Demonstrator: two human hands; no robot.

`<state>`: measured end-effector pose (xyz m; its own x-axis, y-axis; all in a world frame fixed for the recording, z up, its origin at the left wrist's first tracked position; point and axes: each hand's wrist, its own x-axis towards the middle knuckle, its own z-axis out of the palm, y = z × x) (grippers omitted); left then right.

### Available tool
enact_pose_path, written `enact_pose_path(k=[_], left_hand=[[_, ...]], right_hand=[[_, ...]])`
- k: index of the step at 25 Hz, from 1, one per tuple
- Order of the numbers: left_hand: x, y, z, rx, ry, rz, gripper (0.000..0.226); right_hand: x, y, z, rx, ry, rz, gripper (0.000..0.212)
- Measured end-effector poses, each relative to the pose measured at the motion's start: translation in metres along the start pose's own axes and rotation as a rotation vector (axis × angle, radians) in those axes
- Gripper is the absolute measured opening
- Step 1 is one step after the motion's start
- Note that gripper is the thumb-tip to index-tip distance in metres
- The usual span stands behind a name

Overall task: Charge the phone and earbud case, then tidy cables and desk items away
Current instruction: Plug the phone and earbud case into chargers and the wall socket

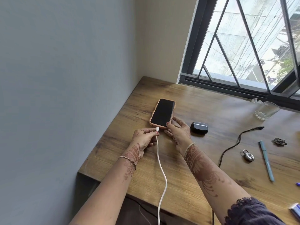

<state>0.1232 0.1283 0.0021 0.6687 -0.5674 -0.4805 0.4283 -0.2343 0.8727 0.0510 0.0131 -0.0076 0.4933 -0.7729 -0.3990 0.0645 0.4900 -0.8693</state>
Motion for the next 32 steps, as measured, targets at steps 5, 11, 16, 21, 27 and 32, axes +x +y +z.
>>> enact_pose_path(k=[5,11,16,21,27,32], left_hand=[[-0.001,-0.002,0.002,-0.023,0.051,0.002,0.010],[0.001,-0.004,0.001,-0.059,0.070,0.003,0.004],[0.000,-0.004,0.002,-0.045,0.081,0.008,0.012],[0.005,-0.006,0.007,-0.059,0.156,0.015,0.006],[0.004,-0.004,0.006,-0.102,0.112,-0.015,0.011],[0.002,-0.010,0.017,-0.196,0.175,-0.010,0.008]], right_hand=[[-0.001,-0.001,-0.001,-0.015,-0.012,0.010,0.042],[-0.001,-0.002,-0.001,-0.024,-0.007,0.025,0.041],[0.000,0.000,-0.001,-0.032,-0.008,0.023,0.041],[0.001,0.000,-0.002,-0.035,-0.008,0.019,0.041],[0.005,0.004,-0.003,-0.052,-0.015,0.009,0.044],[0.006,0.004,-0.004,-0.048,-0.017,0.004,0.043]])
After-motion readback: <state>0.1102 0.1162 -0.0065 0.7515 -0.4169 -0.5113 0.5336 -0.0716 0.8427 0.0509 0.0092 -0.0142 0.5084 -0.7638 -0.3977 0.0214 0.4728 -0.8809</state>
